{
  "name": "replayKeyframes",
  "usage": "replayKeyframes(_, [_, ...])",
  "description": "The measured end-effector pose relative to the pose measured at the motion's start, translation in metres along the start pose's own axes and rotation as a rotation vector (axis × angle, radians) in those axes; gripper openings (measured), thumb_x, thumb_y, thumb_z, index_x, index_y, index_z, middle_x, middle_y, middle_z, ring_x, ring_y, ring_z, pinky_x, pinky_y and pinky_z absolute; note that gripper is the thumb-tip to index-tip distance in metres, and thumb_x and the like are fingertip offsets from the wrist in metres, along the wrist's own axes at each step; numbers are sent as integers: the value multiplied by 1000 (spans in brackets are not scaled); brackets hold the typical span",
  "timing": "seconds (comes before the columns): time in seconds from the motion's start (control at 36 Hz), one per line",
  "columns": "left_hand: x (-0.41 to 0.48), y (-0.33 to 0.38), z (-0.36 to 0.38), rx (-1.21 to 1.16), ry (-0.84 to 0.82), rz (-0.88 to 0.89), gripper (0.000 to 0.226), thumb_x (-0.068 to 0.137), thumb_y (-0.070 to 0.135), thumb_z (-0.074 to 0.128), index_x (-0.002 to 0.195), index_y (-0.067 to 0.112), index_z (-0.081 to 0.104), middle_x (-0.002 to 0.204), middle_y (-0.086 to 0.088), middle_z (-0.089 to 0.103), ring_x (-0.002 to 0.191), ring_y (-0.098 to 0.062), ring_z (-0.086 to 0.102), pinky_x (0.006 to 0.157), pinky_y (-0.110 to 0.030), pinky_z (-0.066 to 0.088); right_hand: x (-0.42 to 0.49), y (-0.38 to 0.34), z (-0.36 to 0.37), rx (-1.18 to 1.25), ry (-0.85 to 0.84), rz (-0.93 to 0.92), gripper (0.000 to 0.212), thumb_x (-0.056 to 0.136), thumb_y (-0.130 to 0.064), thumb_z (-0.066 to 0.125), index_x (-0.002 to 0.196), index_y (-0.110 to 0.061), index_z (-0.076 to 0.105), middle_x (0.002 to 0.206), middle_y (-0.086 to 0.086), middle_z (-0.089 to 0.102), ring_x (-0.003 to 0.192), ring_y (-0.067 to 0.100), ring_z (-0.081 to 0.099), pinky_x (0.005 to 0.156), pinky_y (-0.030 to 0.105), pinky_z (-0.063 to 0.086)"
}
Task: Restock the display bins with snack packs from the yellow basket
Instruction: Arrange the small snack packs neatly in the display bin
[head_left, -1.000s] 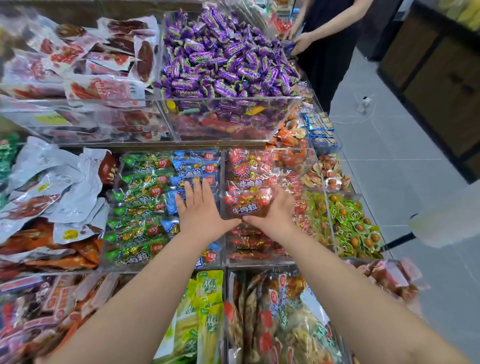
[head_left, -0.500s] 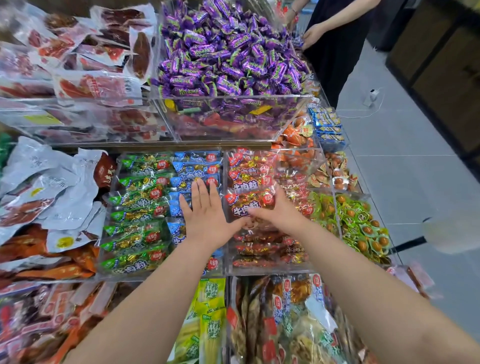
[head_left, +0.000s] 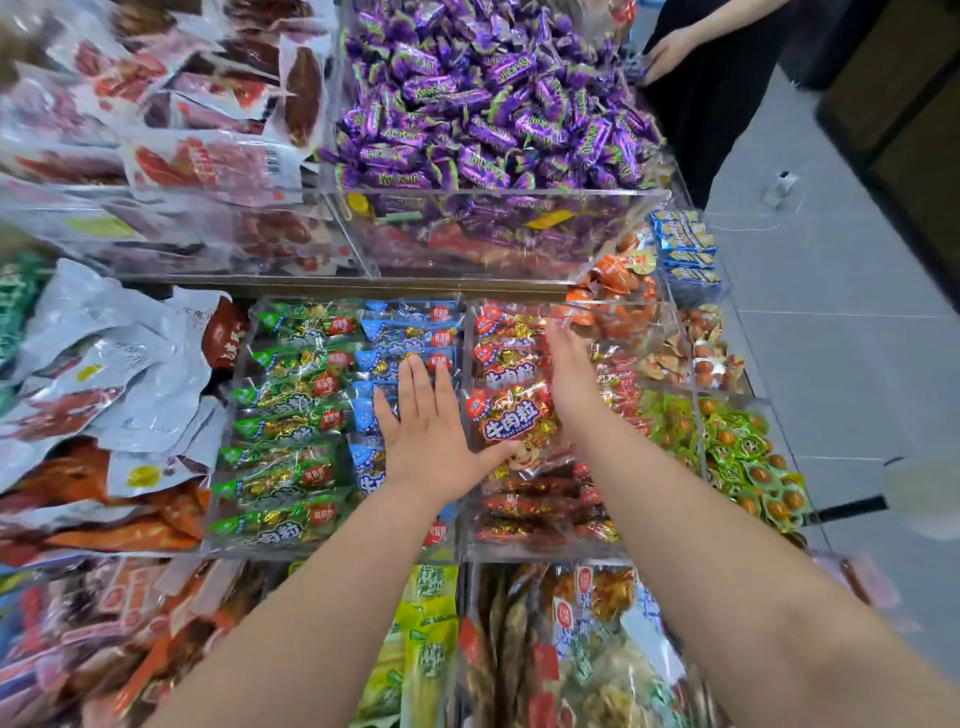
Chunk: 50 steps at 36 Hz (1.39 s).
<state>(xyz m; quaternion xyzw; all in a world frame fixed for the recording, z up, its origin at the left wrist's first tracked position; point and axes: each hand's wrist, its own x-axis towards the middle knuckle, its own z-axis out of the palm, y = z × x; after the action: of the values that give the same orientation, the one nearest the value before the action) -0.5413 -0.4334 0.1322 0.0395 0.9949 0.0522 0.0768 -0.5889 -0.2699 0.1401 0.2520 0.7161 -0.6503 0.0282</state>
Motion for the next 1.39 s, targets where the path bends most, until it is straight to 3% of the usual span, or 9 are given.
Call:
replayKeyframes(0.19, [7,-5,-2,22,-49,17,132,53,98,8,148,13,-24,157,-15,-25,145,-28,-25,110,-52,-19,-5,0,-6,64,-21,32,65,89,-64,39,146,-36,23,152,-3,30,136,24,31,94,38,29])
replayKeyframes(0.31, [5,-7,-6,-12,-47,22,130,50,96,2,152,17,-18,159,-12,-22,147,-25,-21,113,-53,-13,-18,7,-14,65,63,-29,76,87,-64,45,149,-32,15,156,-3,19,142,22,21,111,43,22])
replayKeyframes(0.42, [2,-8,-8,-11,-58,16,132,52,99,12,151,19,-21,158,-11,-25,146,-23,-24,113,-52,-14,-44,23,-26,-7,44,-142,89,77,-66,56,149,-34,13,157,-7,13,143,17,17,112,42,21])
replayKeyframes(0.58, [-3,-8,-10,27,-79,19,137,57,96,41,150,19,-24,157,-10,-29,145,-24,-26,113,-53,-15,-62,51,-39,-267,-64,-235,96,67,-51,78,141,-39,18,149,-9,28,135,13,30,101,27,27])
replayKeyframes(0.69, [-4,-9,-13,25,-84,26,140,52,97,41,151,19,-21,159,-10,-25,146,-24,-23,114,-54,-12,-60,54,-39,-379,-179,-263,118,58,-46,85,143,-40,4,151,-10,20,126,-1,22,102,22,21])
replayKeyframes(0.83, [-4,-10,-16,-7,-106,35,146,43,100,36,151,19,-20,158,-9,-26,146,-23,-24,114,-54,-13,-43,43,-33,-493,-198,-327,121,56,-37,89,143,-39,6,155,-6,12,141,15,20,109,27,18])
replayKeyframes(1.0, [-2,-11,-14,-13,-106,37,139,57,88,57,151,21,-21,158,-8,-27,145,-23,-25,114,-55,-13,-18,24,-26,-549,-326,-374,136,56,-37,89,139,-47,-17,152,-14,-27,145,15,-5,110,28,8])
replayKeyframes(1.17, [2,-9,-13,-1,-147,30,146,52,92,54,148,20,-28,156,-11,-32,143,-26,-30,113,-56,-14,-28,43,-32,-586,-309,-406,139,57,-35,89,128,-55,-29,157,-4,2,144,19,12,116,39,19])
replayKeyframes(1.39, [5,-16,-22,-46,-297,85,143,63,69,72,143,21,-36,148,-10,-45,136,-26,-41,109,-54,-21,-38,37,-48,-551,-311,-254,148,48,-43,91,127,-56,-33,156,-8,-19,145,18,-7,117,46,6])
